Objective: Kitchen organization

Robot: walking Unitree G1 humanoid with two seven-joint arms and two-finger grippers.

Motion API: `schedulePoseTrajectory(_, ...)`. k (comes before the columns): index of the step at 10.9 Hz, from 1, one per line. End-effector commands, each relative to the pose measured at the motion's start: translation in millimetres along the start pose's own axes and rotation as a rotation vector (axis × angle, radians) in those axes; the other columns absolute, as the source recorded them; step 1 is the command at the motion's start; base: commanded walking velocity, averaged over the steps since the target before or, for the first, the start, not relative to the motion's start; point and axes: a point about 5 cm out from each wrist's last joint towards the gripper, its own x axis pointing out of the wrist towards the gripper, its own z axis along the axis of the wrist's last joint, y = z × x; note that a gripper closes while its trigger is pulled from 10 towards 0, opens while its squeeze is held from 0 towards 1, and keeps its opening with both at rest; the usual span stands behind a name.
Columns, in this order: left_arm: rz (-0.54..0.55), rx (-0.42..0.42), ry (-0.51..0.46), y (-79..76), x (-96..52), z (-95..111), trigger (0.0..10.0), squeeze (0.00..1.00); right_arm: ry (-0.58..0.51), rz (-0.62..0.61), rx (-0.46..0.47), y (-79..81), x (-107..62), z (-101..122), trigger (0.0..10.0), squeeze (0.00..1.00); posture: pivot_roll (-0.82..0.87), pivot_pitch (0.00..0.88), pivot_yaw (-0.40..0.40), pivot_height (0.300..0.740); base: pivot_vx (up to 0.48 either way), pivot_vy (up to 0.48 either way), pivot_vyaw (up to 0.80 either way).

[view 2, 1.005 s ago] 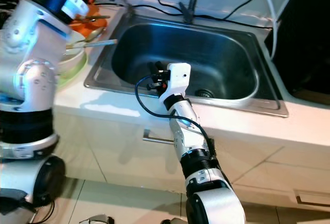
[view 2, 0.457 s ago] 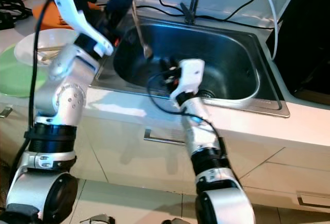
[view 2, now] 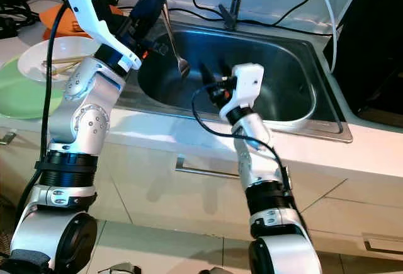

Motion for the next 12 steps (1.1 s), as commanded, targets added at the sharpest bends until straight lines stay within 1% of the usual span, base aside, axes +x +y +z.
schedulePoseTrajectory(1,-0.022,0.011,0.005,-4.5,2.0,-2,10.0,0.0,-0.007,0.013,0.002,-2.1,-1.3,4,10.0,1.0,0.06,0.016,-0.039,0.74,0.0,0.0,0.0)
schedulePoseTrajectory(2,-0.031,0.007,0.011,-6.7,2.5,-5,10.0,0.0,-0.018,0.086,0.037,7.0,-0.4,10,10.0,0.0,0.05,0.02,-0.037,0.74,0.0,0.0,0.0)
schedulePoseTrajectory(3,-0.034,0.005,0.021,-7.2,2.6,-8,10.0,0.0,-0.02,0.169,0.043,17.6,-1.1,12,10.0,0.0,0.05,0.025,-0.035,0.74,0.0,0.0,0.0)
schedulePoseTrajectory(6,-0.041,0.004,0.032,-8.1,2.8,-11,10.0,0.0,-0.025,0.247,0.076,30.2,-2.1,17,10.0,0.0,0.05,0.044,-0.034,0.74,0.0,0.0,0.0)
schedulePoseTrajectory(9,-0.085,0.002,0.055,-15.6,3.5,-15,10.0,0.0,-0.022,0.229,0.089,39.1,-0.4,15,10.0,0.0,0.05,0.061,-0.029,0.74,0.0,0.0,0.0)
schedulePoseTrajectory(10,-0.107,0.001,0.065,-20.0,3.5,-17,10.0,0.0,-0.011,0.213,0.074,39.5,-0.8,13,10.0,0.0,0.06,0.063,-0.031,0.74,0.0,0.0,0.0)
schedulePoseTrajectory(12,-0.128,-0.005,0.07,-23.2,3.3,-17,10.0,0.0,-0.004,0.182,0.069,38.3,0.5,12,10.0,0.0,0.06,0.068,-0.032,0.74,0.0,0.0,0.0)
